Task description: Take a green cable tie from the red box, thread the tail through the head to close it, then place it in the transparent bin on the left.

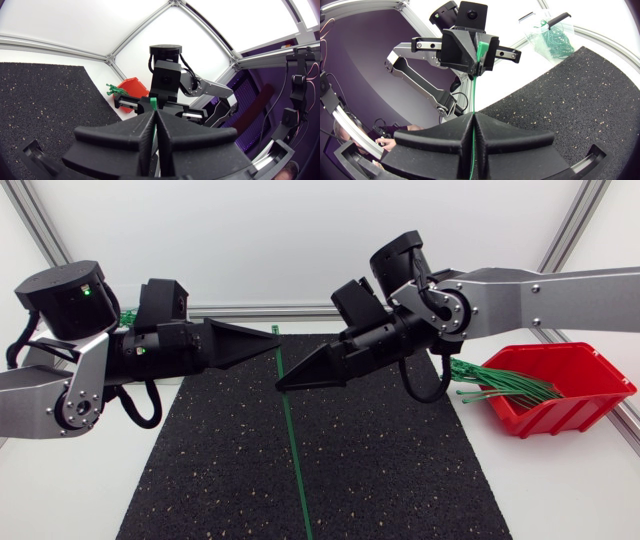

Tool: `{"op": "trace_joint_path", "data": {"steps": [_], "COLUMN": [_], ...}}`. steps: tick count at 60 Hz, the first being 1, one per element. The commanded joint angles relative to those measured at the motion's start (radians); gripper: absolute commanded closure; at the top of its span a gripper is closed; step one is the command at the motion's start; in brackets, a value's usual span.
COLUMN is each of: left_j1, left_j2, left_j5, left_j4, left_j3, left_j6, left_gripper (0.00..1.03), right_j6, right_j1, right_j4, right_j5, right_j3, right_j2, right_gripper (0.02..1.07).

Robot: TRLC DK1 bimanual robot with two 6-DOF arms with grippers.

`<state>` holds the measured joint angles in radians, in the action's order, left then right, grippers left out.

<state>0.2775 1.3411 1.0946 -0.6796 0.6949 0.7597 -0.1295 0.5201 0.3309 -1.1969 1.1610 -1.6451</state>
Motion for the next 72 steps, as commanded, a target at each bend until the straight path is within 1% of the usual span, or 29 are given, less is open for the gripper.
{"op": "trace_joint_path", "data": {"steps": [1,8,24,30,31,32,36,40,45,46,51,55,56,59,60,64,68,72], "left_j1": [0.009,0.011,0.003,0.002,0.002,0.002,0.002,0.0,-0.003,-0.003,-0.012,-0.026,-0.032,-0.038,-0.04,-0.046,-0.047,-0.046], "left_j2": [0.004,0.003,0.003,0.009,0.009,0.009,0.01,0.012,0.012,0.012,0.013,0.01,0.01,0.01,0.012,0.015,0.016,0.016], "left_j5": [0.002,0.002,0.002,0.002,0.004,0.005,0.005,0.008,0.019,0.025,0.03,0.054,0.056,0.057,0.06,0.076,0.08,0.087], "left_j4": [-0.021,-0.021,-0.021,-0.021,-0.021,-0.021,-0.021,-0.021,-0.021,-0.02,-0.011,0.009,0.02,0.043,0.055,0.104,0.127,0.132], "left_j3": [0.011,0.011,0.011,0.011,0.011,0.011,0.012,0.018,0.028,0.031,0.052,0.071,0.08,0.1,0.109,0.138,0.153,0.157], "left_j6": [0.024,0.026,0.029,0.026,0.026,0.024,0.023,0.023,0.026,0.027,0.036,0.043,0.043,0.043,0.043,0.035,0.03,0.026], "left_gripper": [1.0,1.0,1.0,1.0,1.0,1.0,1.0,1.0,1.0,1.0,1.0,1.0,1.0,1.0,1.0,1.0,1.0,1.0], "right_j6": [0.018,0.018,0.018,0.018,0.018,0.018,0.014,0.005,-0.036,-0.047,-0.107,-0.176,-0.234,-0.315,-0.349,-0.456,-0.496,-0.53], "right_j1": [0.021,0.034,0.02,0.018,0.018,0.017,0.012,0.004,-0.008,-0.011,-0.045,-0.052,-0.055,-0.058,-0.06,-0.065,-0.071,-0.065], "right_j4": [-0.012,-0.015,-0.013,-0.023,-0.023,-0.023,-0.023,-0.024,0.005,0.014,0.037,0.049,0.073,0.157,0.206,0.329,0.379,0.393], "right_j5": [0.014,0.034,0.043,0.08,0.085,0.092,0.135,0.166,0.186,0.191,0.203,0.209,0.232,0.301,0.304,0.309,0.339,0.396], "right_j3": [-0.02,-0.017,-0.027,-0.041,-0.043,-0.044,-0.05,-0.06,-0.063,-0.063,-0.084,-0.109,-0.115,-0.109,-0.101,-0.095,-0.103,-0.124], "right_j2": [-0.024,-0.032,-0.015,0.011,0.016,0.021,0.051,0.082,0.107,0.11,0.154,0.182,0.192,0.203,0.205,0.219,0.242,0.28], "right_gripper": [1.01,1.01,1.01,1.01,0.99,0.93,0.59,0.34,0.08,0.05,0.05,0.05,0.05,0.05,0.05,0.05,0.05,0.05]}}
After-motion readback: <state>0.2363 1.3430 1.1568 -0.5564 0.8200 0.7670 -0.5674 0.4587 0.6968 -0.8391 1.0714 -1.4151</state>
